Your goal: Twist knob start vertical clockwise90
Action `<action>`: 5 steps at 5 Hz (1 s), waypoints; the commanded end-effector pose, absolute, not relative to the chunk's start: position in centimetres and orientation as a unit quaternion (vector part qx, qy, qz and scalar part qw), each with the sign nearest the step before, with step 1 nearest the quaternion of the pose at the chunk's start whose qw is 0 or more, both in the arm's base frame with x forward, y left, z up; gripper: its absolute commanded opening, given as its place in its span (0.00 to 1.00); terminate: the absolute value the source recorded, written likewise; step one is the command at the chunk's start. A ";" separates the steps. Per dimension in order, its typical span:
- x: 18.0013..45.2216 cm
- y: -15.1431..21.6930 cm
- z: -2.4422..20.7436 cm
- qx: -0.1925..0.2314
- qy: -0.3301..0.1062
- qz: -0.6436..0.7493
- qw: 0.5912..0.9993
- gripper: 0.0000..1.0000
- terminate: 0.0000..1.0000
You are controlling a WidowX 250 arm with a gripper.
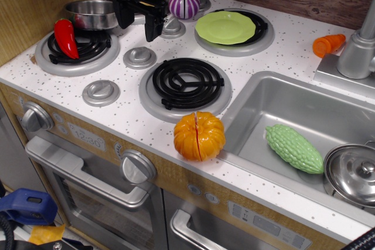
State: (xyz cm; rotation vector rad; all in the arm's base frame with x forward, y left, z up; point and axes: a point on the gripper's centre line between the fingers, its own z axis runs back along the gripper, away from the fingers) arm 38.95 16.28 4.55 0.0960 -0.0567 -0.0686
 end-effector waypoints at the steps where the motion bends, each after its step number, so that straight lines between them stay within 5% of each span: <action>1: 38.9 16.3 4.5 0.048 -0.028 -0.034 0.998 1.00 0.00; 5: 38.3 16.9 4.0 0.043 -0.039 -0.027 0.998 1.00 0.00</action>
